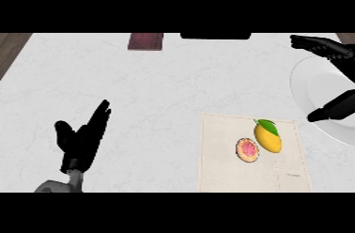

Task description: Pick the cupcake from the placemat and place it in the plate

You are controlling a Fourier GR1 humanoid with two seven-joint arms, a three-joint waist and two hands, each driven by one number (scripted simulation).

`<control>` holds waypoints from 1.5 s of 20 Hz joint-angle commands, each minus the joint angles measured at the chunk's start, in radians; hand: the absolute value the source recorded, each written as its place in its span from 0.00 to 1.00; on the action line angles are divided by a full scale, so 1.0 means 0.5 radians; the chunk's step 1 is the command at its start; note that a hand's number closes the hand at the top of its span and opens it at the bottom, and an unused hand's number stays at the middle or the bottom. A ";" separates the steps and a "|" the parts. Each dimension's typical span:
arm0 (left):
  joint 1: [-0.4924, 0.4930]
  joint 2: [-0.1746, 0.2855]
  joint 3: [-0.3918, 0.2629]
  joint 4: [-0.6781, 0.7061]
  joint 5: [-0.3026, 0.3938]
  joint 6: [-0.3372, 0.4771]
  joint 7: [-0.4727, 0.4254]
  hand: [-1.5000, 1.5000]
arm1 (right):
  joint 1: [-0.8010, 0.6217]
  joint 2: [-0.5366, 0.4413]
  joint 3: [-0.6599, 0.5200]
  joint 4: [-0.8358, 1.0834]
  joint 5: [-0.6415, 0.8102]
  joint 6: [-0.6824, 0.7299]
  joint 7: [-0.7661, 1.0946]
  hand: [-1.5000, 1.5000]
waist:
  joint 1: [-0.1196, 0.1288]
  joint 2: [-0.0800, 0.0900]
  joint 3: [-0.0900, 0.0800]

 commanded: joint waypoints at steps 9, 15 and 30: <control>0.052 -0.046 0.012 0.073 -0.017 -0.013 0.079 0.50 | 0.004 -0.024 0.480 -0.477 0.530 0.060 0.336 0.00 | -0.049 -0.004 -0.012; 0.076 -0.067 0.033 0.005 -0.061 -0.006 0.129 0.50 | 0.327 0.038 0.489 -0.797 0.694 -0.049 0.402 0.00 | -0.055 -0.004 -0.010; 0.158 -0.222 0.011 0.047 -0.211 0.007 0.041 0.50 | 0.628 0.261 0.626 -1.082 0.945 0.033 0.644 0.00 | -0.055 -0.002 -0.010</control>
